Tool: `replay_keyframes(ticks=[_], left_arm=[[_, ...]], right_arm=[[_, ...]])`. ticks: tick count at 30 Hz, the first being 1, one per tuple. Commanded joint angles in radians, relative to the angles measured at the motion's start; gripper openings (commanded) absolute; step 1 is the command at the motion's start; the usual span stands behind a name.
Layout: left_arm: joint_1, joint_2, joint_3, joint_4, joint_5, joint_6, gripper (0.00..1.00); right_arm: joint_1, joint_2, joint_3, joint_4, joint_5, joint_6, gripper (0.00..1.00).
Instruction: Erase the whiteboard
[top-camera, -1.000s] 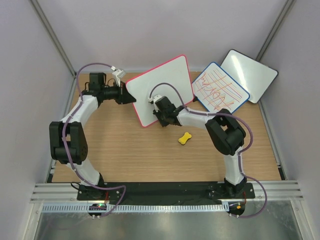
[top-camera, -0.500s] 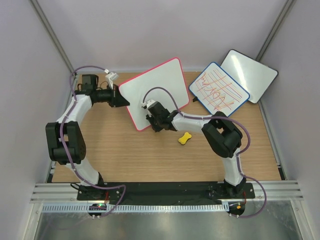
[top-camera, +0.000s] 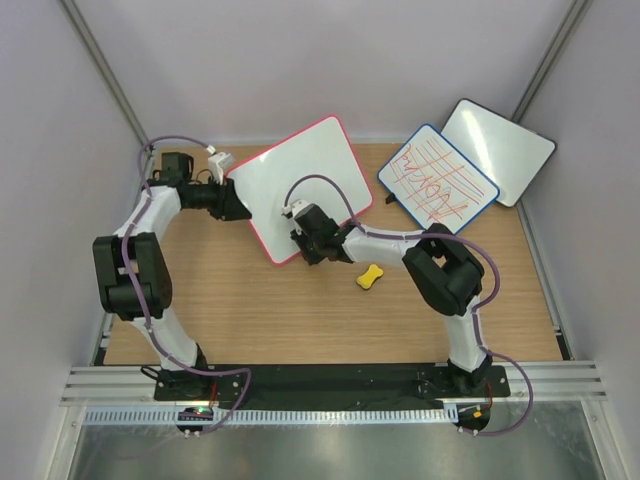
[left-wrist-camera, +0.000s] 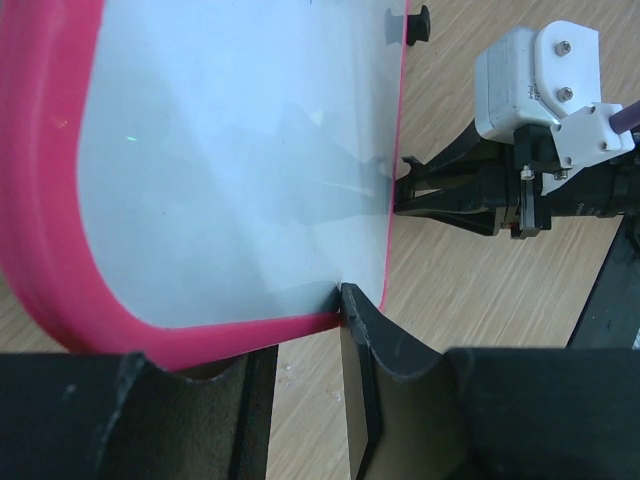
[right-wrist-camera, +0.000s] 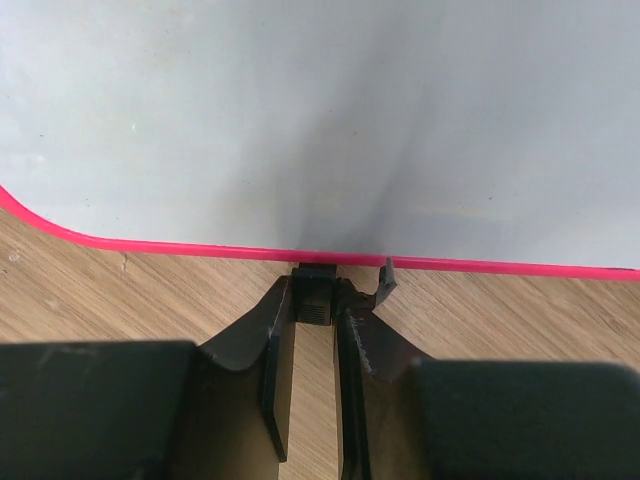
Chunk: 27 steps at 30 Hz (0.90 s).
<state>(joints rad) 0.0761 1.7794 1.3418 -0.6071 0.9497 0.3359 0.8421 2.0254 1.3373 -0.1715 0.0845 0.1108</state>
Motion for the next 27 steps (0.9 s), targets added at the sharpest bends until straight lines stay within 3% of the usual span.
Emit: replay_keyframes(ticks=[1, 12, 14, 17, 18, 19, 24, 27], left_arm=[[-0.012, -0.014, 0.003, -0.011, -0.006, 0.072, 0.3], [-0.013, -0.055, -0.015, 0.01, 0.0, 0.086, 0.71], [-0.012, -0.063, -0.02, 0.013, -0.002, 0.083, 0.74], [-0.012, -0.089, -0.035, 0.018, -0.031, 0.077, 0.87], [-0.012, -0.104, -0.039, 0.029, -0.069, 0.074, 0.99], [-0.012, -0.116, -0.049, 0.035, -0.089, 0.069, 1.0], [-0.012, -0.189, -0.107, 0.061, -0.221, 0.046, 1.0], [-0.012, -0.228, -0.127, 0.04, -0.252, 0.051, 1.0]], right_arm=[[0.032, 0.033, 0.023, 0.081, -0.095, 0.041, 0.01], [0.032, 0.05, 0.019, 0.095, -0.091, 0.052, 0.01], [0.032, 0.053, 0.019, 0.098, -0.091, 0.052, 0.01], [0.032, 0.058, 0.019, 0.099, -0.089, 0.058, 0.01], [0.031, 0.058, 0.017, 0.099, -0.089, 0.062, 0.01], [0.031, 0.056, 0.017, 0.099, -0.089, 0.064, 0.02], [0.032, 0.05, 0.014, 0.095, -0.055, 0.072, 0.38], [0.032, 0.032, 0.002, 0.096, -0.046, 0.078, 0.49]])
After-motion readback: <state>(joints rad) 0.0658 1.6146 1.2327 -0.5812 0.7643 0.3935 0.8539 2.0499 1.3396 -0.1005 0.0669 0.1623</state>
